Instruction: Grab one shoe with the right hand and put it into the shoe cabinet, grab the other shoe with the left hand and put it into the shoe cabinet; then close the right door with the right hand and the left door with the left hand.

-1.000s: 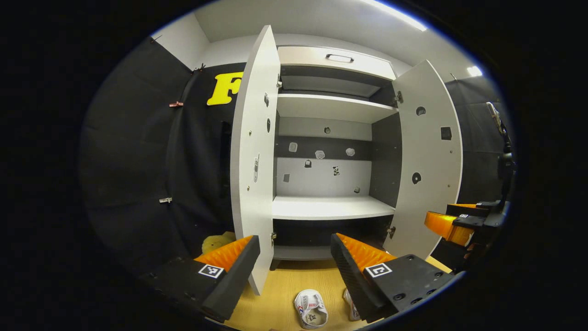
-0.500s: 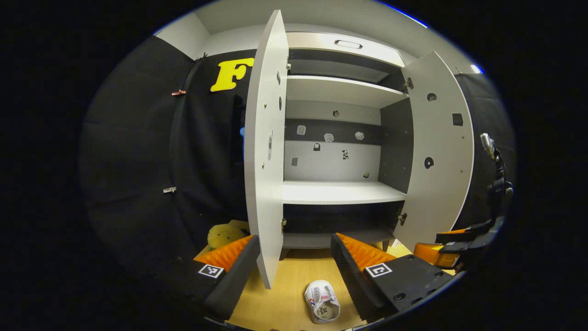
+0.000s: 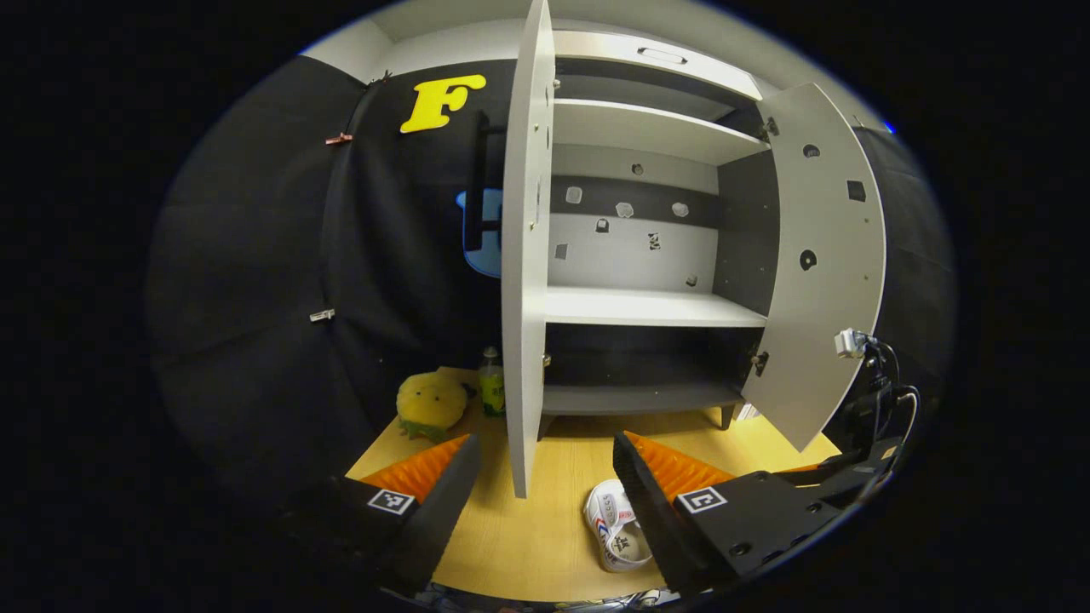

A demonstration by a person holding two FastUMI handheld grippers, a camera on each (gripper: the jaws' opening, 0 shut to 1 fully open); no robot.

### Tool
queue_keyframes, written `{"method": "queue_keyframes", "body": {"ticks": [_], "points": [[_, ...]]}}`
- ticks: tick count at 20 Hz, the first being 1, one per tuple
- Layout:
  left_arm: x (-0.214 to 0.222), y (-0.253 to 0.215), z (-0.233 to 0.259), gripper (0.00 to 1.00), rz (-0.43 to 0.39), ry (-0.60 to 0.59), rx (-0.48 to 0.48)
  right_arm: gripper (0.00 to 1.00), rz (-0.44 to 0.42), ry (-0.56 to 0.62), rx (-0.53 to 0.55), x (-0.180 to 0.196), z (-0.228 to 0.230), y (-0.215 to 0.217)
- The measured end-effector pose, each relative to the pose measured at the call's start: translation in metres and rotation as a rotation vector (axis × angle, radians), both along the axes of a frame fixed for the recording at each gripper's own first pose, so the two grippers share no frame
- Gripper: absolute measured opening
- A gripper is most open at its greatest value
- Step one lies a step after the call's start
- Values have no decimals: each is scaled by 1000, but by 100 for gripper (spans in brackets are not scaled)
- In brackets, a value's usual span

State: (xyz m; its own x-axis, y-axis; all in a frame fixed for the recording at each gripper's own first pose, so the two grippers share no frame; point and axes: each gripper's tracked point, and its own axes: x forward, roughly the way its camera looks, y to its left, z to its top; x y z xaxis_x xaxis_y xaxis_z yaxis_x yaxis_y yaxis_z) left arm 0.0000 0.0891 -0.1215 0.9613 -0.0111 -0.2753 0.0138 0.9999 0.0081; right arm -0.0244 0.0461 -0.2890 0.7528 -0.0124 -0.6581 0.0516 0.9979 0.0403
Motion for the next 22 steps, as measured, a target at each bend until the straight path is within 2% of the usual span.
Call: {"method": "queue_keyframes", "body": {"ticks": [3, 6, 11, 13, 17, 18, 19, 21, 22], "points": [[-4, 10, -10, 96, -2, 16, 28, 98, -40, 55, 30, 2, -33, 1], [-9, 15, -18, 96, -12, 38, 15, 98, -46, 116, 72, 4, -65, 2], [-14, 25, -35, 96, -4, 73, -2, 94, -53, 141, 63, 16, -94, -2], [-16, 31, -42, 96, 2, 88, 5, 87, -64, 153, 77, 19, -105, 4], [-22, 37, -53, 96, 9, 115, 3, 86, -86, 151, 70, 30, -120, 3], [-23, 37, -55, 96, 9, 119, 1, 84, -97, 150, 60, 35, -125, 1], [-23, 37, -57, 96, 10, 123, 0, 76, -109, 148, 52, 39, -129, 0], [-22, 38, -57, 96, 10, 120, 1, 68, -134, 137, 37, 49, -135, -2], [-22, 38, -56, 96, 9, 117, 4, 66, -149, 124, 21, 53, -136, -6]]}}
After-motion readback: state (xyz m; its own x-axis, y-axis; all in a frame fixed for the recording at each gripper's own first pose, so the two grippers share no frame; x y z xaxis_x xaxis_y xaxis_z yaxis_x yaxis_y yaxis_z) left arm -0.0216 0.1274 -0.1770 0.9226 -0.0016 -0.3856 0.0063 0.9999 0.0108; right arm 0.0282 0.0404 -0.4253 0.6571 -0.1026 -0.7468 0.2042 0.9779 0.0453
